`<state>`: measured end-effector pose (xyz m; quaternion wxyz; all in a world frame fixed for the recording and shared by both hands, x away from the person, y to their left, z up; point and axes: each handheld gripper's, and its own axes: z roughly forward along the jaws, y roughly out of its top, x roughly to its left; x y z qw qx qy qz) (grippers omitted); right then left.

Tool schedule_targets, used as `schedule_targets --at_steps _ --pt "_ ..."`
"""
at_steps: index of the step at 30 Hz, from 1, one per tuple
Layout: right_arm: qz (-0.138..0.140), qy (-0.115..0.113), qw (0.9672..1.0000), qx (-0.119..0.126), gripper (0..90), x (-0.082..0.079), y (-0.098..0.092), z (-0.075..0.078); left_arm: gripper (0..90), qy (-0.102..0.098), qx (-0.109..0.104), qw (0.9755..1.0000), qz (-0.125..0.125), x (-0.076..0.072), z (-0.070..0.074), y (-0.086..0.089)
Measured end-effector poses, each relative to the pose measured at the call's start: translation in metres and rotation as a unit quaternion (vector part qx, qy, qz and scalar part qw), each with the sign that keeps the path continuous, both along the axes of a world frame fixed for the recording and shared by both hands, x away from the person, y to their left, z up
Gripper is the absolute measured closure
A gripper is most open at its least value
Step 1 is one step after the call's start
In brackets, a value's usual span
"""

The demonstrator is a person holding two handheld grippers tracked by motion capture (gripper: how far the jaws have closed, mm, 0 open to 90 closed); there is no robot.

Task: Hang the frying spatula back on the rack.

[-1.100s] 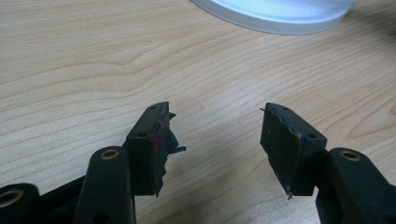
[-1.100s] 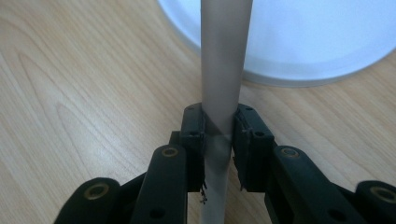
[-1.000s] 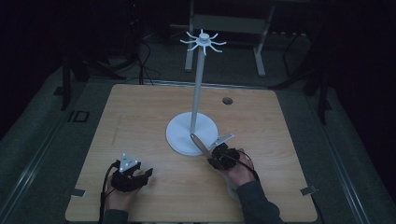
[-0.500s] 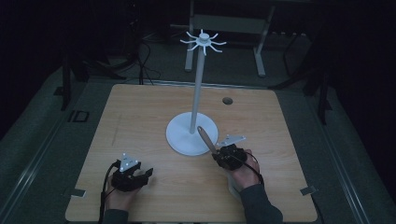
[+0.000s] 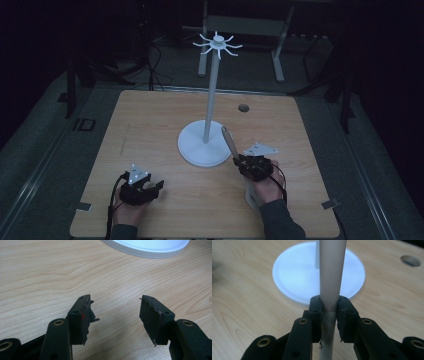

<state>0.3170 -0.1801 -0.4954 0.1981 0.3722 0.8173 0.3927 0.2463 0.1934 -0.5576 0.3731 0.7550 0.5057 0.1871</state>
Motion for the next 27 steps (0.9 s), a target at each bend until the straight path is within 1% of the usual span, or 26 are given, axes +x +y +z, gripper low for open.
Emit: schedule_targets --at_steps 3,4,6,10,15,21,24,27 --pt "-0.008 -0.009 0.9998 0.016 74.9 -0.001 -0.004 0.004 42.9 -0.001 -0.001 1.0000 0.001 0.000 0.000 0.000" --pt "-0.008 -0.012 0.9996 0.023 75.0 -0.001 -0.006 0.005 43.0 0.000 -0.001 1.0000 0.001 0.000 0.000 0.000" --pt "-0.007 -0.018 0.9994 0.030 75.0 -0.001 -0.008 0.008 42.9 0.000 0.000 1.0000 0.000 0.000 0.000 -0.001" --pt "-0.001 -0.032 0.9989 0.034 75.0 -0.002 -0.009 0.013 42.9 0.000 0.002 1.0000 -0.001 0.000 0.000 -0.001" --pt "0.005 -0.060 0.9973 0.042 75.0 -0.005 -0.009 0.020 42.9 -0.001 -0.001 1.0000 0.002 0.000 0.000 -0.001" --pt "0.015 -0.083 0.9953 0.048 75.0 -0.009 -0.008 0.028 42.8 -0.001 0.001 1.0000 0.000 0.000 0.000 -0.001" --pt "0.018 -0.097 0.9933 0.060 75.0 -0.010 -0.009 0.031 42.8 -0.001 0.001 1.0000 0.001 0.000 0.000 -0.001" --pt "0.017 -0.098 0.9924 0.073 75.1 -0.009 -0.010 0.033 42.8 -0.001 0.000 1.0000 0.001 0.000 0.000 -0.001"
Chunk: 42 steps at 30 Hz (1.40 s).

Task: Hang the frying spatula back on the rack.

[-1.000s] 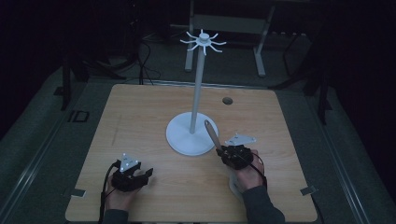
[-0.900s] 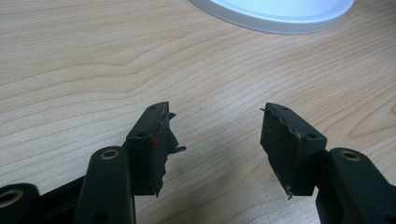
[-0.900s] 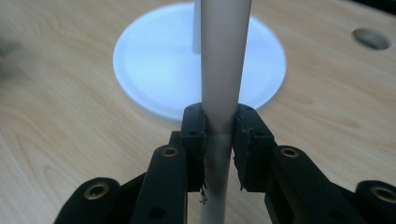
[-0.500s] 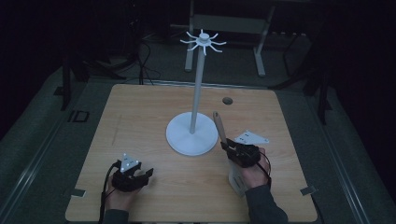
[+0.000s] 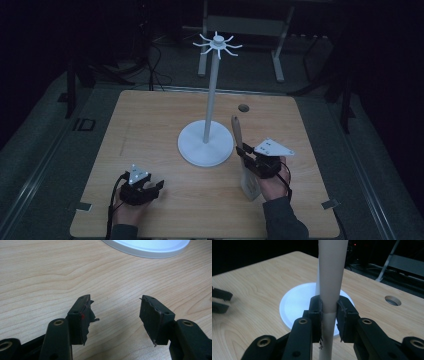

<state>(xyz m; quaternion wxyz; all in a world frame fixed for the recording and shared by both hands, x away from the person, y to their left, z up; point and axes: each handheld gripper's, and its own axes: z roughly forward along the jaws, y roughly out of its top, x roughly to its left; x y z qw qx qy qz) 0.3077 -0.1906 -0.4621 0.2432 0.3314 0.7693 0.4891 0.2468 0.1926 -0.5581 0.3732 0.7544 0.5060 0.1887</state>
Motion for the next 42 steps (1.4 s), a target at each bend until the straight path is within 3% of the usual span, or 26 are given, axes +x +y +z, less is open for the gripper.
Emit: schedule_targets --at_steps 11,42 --pt "0.000 -0.012 0.9998 0.017 75.1 0.000 -0.001 0.008 42.8 -0.003 -0.002 1.0000 0.002 0.000 0.001 0.001" --pt "0.005 -0.036 0.9989 0.028 75.1 -0.002 0.001 0.020 42.6 -0.003 -0.002 1.0000 0.002 0.000 0.001 0.001"
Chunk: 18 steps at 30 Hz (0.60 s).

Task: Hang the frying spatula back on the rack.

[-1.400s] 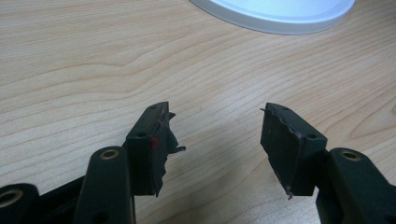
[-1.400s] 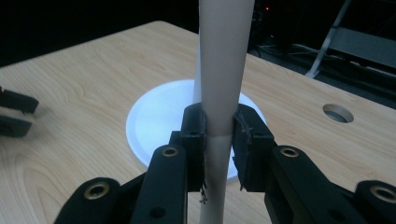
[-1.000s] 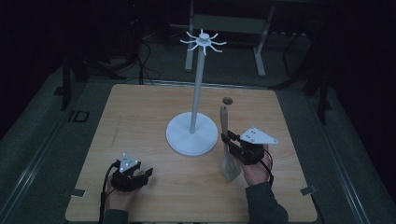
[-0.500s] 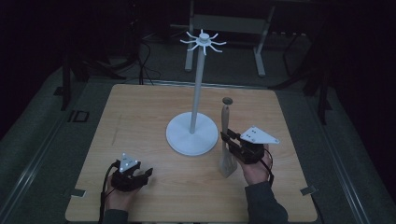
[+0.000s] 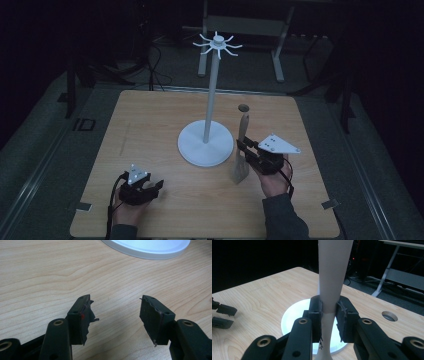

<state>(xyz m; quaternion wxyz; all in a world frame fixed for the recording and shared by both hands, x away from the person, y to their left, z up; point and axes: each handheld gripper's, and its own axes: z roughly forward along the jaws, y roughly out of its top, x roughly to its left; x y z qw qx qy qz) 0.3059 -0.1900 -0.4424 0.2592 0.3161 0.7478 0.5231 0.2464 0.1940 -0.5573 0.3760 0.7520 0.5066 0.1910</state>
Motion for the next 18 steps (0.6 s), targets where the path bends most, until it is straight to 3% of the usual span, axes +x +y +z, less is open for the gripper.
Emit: schedule_targets --at_steps 18 --pt "0.009 0.000 0.9997 0.021 75.2 0.0033 0.0005 0.0065 42.6 0.000 -0.001 1.0000 0.000 0.0000 -0.0001 -0.0002"
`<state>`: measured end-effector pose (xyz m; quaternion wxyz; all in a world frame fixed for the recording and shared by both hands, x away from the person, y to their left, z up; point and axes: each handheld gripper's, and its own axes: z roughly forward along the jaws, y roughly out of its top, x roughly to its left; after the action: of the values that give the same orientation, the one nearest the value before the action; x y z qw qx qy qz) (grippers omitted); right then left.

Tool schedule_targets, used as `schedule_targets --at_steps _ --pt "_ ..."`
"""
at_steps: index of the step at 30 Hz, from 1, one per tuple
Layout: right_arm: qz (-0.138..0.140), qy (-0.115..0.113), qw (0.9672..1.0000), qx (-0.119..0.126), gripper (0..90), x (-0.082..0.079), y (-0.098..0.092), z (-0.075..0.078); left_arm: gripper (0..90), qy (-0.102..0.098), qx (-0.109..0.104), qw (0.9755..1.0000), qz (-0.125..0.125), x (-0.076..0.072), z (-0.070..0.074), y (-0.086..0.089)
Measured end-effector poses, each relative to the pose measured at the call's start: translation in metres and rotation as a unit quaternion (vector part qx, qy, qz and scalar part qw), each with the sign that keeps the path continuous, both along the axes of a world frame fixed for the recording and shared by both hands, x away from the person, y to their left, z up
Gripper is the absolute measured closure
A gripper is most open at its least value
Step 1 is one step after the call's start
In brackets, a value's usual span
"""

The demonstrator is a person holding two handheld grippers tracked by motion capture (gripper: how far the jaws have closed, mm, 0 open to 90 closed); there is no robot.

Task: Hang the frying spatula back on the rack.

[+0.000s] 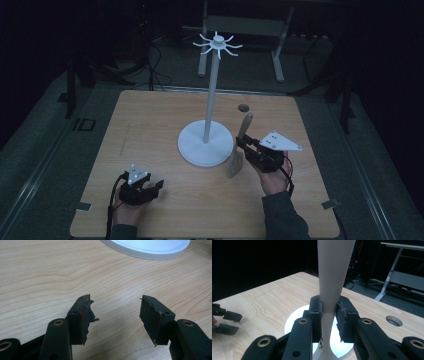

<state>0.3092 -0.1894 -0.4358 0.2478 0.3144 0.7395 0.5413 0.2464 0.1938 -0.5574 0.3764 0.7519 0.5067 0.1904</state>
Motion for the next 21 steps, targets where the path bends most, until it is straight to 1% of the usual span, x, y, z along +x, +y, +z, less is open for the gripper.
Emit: schedule_targets --at_steps 3,6,9,13,21 --pt "0.004 -0.003 1.0000 -0.001 75.2 0.001 0.001 0.003 42.6 0.000 0.001 1.0000 -0.001 0.000 0.000 0.000" --pt "0.006 0.000 1.0000 0.004 75.2 0.003 0.002 0.006 42.6 0.000 0.000 1.0000 -0.001 0.000 0.000 0.000" --pt "0.008 -0.001 1.0000 0.003 75.2 0.005 0.002 0.009 42.6 0.000 0.000 1.0000 0.000 0.000 0.000 0.000" --pt "0.007 -0.003 1.0000 0.001 75.1 0.007 0.003 0.014 42.6 -0.001 0.001 1.0000 0.000 0.000 0.000 0.000" --pt "0.006 -0.008 0.9999 0.004 75.2 0.012 0.002 0.026 42.6 -0.001 0.001 1.0000 0.001 0.000 0.000 0.001"
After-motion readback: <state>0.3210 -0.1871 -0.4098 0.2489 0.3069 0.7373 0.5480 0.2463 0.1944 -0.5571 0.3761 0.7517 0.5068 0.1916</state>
